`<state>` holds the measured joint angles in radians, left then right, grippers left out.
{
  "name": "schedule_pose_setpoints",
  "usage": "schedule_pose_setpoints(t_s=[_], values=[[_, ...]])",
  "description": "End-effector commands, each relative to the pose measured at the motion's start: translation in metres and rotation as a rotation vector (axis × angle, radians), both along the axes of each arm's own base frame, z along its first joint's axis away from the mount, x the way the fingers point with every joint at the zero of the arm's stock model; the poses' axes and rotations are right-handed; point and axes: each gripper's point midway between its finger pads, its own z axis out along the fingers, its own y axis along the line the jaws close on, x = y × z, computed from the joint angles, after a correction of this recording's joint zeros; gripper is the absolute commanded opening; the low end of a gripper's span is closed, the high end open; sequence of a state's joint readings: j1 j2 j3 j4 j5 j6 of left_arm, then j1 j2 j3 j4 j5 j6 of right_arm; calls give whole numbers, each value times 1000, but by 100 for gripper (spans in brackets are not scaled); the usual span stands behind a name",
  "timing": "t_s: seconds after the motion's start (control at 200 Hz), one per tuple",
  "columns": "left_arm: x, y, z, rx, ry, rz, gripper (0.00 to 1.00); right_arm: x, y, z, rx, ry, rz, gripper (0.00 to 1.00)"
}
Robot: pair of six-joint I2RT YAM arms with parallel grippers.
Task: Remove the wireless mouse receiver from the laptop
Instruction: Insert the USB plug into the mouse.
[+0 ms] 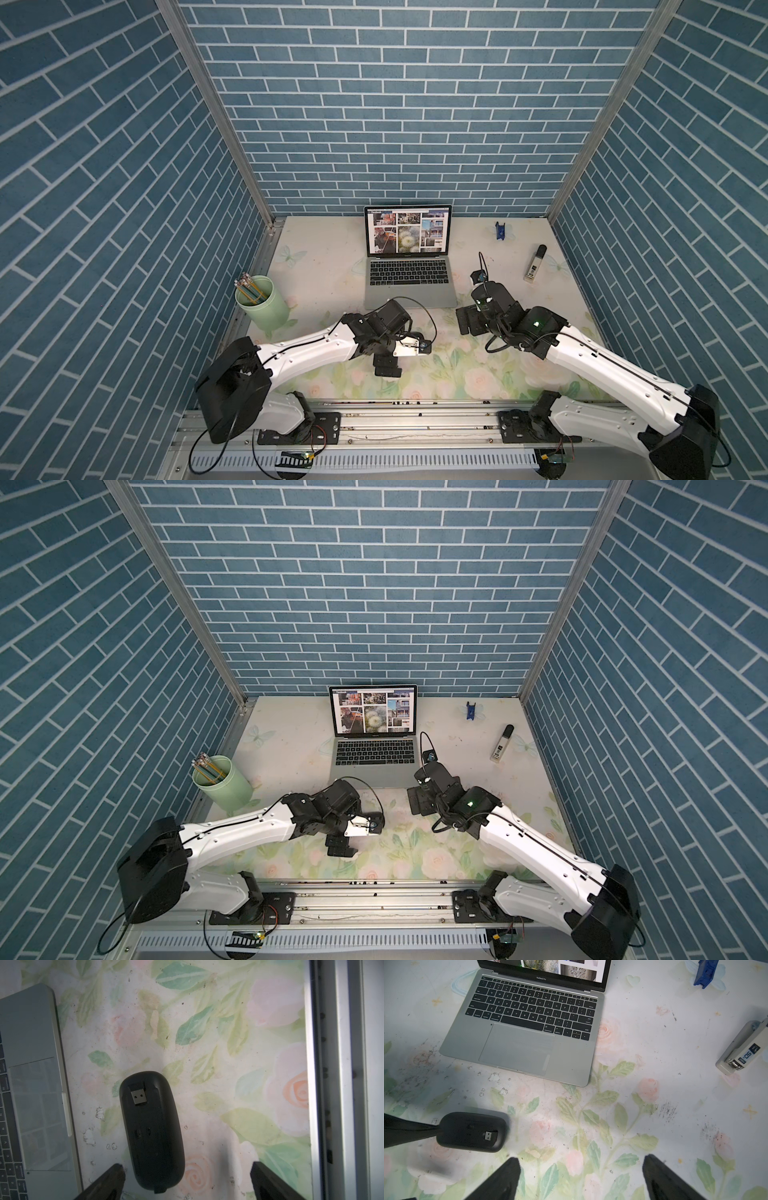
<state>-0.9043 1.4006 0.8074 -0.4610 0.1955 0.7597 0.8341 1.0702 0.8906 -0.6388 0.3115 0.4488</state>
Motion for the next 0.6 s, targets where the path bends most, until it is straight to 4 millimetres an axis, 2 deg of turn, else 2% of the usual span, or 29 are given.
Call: schedule_pose_setpoints(t_s=[0.0, 0.32, 0.595], values=[[8, -3, 1, -34, 23, 11, 100, 1, 4, -5, 17, 18, 2, 95], [25, 5, -6, -77, 50, 58, 100, 1, 9, -15, 12, 49, 35, 95], [24, 3, -19, -60, 84, 46, 100, 3, 18, -18, 29, 66, 63, 94]])
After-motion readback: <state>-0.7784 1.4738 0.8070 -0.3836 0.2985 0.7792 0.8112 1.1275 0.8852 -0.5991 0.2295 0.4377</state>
